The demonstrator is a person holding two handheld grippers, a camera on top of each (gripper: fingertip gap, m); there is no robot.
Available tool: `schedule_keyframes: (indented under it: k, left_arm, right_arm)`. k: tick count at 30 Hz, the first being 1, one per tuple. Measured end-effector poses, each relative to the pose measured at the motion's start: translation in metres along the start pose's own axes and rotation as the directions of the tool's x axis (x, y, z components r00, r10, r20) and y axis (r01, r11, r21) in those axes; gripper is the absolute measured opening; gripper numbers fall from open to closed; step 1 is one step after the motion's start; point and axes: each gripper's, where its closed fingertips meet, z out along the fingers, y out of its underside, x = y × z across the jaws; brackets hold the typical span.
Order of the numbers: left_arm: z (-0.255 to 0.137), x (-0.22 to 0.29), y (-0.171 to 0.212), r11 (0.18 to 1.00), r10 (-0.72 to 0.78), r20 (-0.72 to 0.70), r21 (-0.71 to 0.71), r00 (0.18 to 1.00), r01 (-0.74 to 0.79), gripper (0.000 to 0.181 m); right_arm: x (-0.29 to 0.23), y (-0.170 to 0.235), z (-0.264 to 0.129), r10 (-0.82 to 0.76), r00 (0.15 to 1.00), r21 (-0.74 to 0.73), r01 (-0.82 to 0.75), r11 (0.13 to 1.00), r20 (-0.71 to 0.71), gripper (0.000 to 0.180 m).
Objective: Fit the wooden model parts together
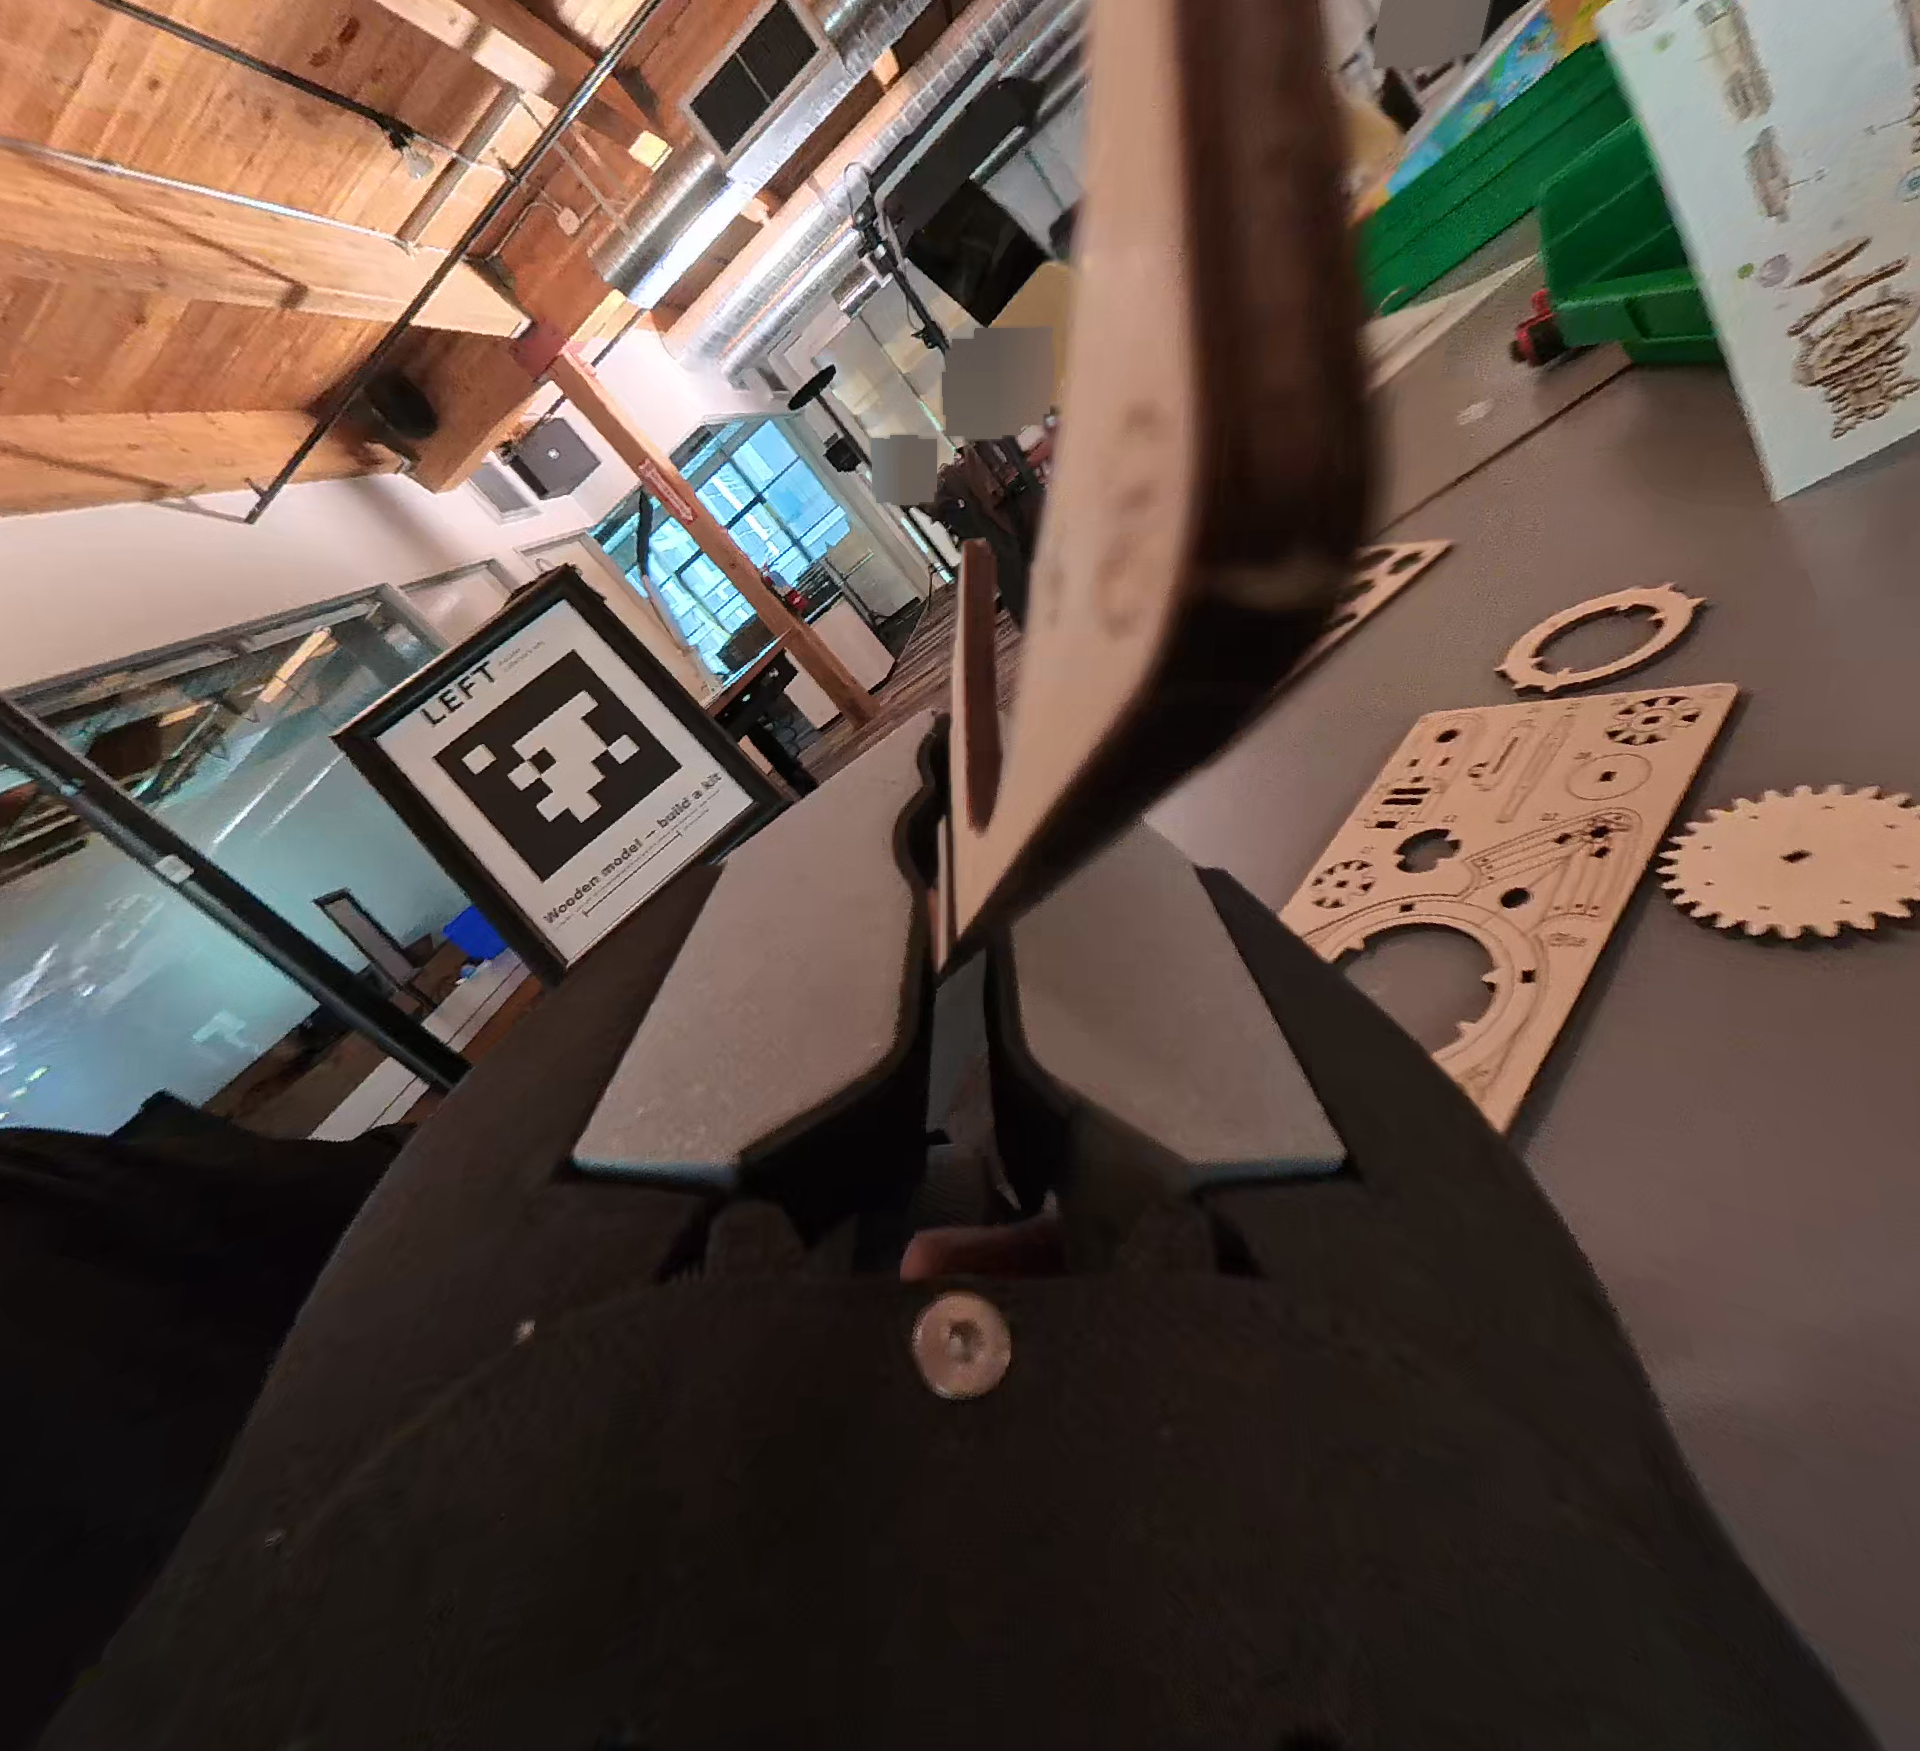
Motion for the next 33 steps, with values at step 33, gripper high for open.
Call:
schedule_keyframes:
  k: [33]
  left_arm:
    - [0.022, 0.006, -0.032, -0.3, -0.675, -0.45, -0.557, -0.585, 0.775, 0.002]
  right_arm:
    - [0.001, -0.001, -0.02, -0.195, 0.971, -0.041, 0.203, 0.978, 0.14, 0.008]
